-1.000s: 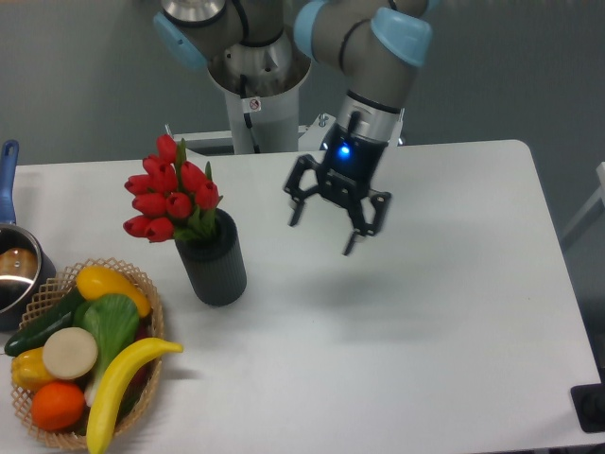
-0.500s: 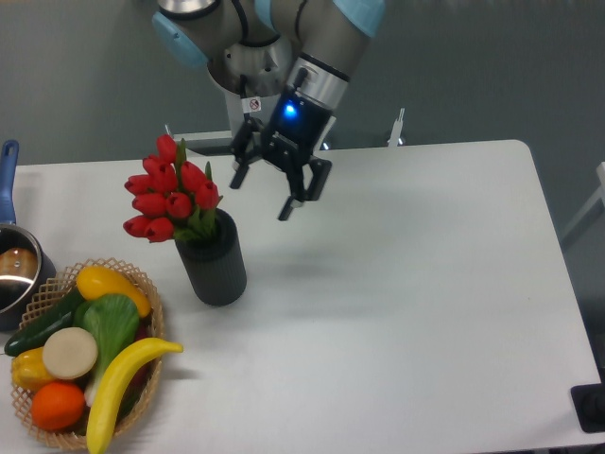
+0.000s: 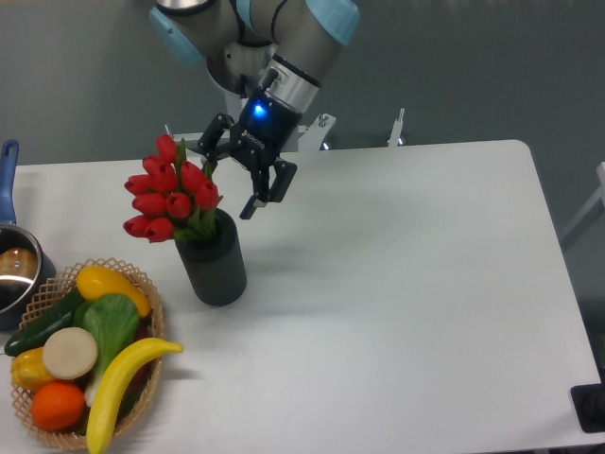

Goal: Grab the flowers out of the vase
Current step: 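Lower the gripper around the tulip stems and close it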

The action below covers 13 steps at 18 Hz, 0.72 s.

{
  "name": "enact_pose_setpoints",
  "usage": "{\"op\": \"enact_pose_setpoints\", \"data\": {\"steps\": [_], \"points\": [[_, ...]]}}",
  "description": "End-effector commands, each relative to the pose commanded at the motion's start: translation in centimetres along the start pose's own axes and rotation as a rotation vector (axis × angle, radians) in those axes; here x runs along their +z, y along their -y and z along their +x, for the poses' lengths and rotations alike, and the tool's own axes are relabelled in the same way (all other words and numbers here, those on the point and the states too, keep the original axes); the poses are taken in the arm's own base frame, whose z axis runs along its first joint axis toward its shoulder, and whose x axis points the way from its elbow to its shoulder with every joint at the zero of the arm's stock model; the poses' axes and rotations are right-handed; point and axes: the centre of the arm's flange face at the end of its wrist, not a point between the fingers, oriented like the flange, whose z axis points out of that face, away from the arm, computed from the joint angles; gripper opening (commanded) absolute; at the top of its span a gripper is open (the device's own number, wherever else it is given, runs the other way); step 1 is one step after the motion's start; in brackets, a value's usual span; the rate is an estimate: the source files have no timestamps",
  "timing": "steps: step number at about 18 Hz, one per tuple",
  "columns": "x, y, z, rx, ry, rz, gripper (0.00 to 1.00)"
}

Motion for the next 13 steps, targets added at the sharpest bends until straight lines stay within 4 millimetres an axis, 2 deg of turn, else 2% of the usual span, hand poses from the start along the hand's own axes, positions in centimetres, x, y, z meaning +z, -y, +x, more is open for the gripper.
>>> {"op": "enact_pose_setpoints", "data": {"steps": [2,5,13], "points": [[0.8,-0.8,-0.5,-0.018,-0.017,-0.003,1.00],[2.5,-0.8,-0.5,-0.023,-0.062,0.011,1.00],[3.8,-0.6,0.0,-0.049,-0.121,0.087,0.99]]}}
